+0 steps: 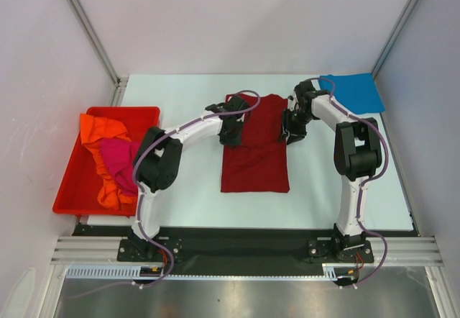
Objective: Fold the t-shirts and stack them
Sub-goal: Fold the tshirt
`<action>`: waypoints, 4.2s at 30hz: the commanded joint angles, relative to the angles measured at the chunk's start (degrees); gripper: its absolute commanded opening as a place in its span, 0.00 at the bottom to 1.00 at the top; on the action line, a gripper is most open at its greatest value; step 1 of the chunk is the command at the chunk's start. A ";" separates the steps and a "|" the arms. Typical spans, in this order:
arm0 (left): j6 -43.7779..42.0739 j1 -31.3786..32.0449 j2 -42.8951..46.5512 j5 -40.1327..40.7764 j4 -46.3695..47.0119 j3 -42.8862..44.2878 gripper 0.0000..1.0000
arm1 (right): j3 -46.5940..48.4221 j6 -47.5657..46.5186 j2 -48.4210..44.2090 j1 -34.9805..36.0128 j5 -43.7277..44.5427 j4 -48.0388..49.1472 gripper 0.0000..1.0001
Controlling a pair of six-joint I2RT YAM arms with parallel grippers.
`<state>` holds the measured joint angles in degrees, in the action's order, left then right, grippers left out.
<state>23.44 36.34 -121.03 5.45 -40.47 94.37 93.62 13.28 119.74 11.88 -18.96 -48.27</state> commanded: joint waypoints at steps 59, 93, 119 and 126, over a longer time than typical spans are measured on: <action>-6.92 -8.30 6.94 -5.90 10.68 -7.18 0.39 | 2.70 3.69 0.93 0.42 7.18 -1.73 0.42; 12.94 -7.07 32.53 -31.03 30.89 -54.46 0.77 | -51.87 20.47 -37.13 5.09 -5.38 20.40 0.73; 24.11 -6.89 30.95 -30.15 40.20 -64.92 0.65 | -62.95 28.82 -38.36 0.43 -5.74 34.30 0.50; 24.90 -6.98 30.42 -29.01 40.29 -65.36 0.59 | -63.65 29.44 -38.62 0.51 -5.47 34.65 0.41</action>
<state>49.67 29.23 -87.77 -29.23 4.45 31.79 31.29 42.70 80.36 12.62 -27.83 -14.35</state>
